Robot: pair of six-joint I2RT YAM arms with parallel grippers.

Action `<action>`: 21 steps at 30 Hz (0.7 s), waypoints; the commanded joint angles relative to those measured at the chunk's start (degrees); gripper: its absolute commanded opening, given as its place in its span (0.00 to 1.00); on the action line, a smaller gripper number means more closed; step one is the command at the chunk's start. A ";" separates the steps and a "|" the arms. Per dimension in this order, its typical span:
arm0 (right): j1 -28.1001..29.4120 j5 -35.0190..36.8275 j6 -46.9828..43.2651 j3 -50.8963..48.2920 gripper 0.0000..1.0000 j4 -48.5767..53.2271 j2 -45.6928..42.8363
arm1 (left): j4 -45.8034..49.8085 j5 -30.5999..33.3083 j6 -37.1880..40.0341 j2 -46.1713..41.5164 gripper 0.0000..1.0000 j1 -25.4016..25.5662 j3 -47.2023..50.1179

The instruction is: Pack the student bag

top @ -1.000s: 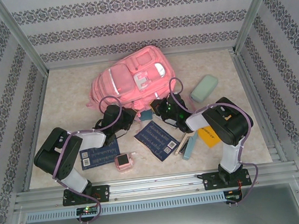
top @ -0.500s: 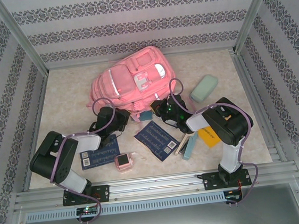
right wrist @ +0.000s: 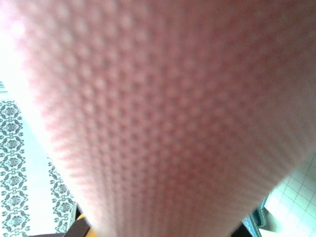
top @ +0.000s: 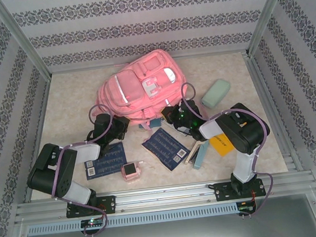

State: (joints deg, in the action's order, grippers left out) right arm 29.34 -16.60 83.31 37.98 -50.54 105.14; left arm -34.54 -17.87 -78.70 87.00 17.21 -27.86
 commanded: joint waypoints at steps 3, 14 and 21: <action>-0.36 -3.19 -3.33 1.72 0.00 -0.61 -2.05 | 5.25 -4.50 4.89 0.90 0.00 -0.66 -2.23; -0.16 -3.35 -2.93 2.40 0.00 0.01 -1.77 | 0.86 -7.99 2.81 4.55 0.36 -0.45 -0.70; -0.16 -3.51 -1.81 2.53 0.00 -0.72 -0.88 | -1.16 -8.52 2.49 6.89 0.33 -0.01 -0.70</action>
State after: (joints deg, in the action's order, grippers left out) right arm 29.34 -17.47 81.10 38.52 -47.77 105.14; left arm -34.33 -25.10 -75.96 92.44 17.12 -28.84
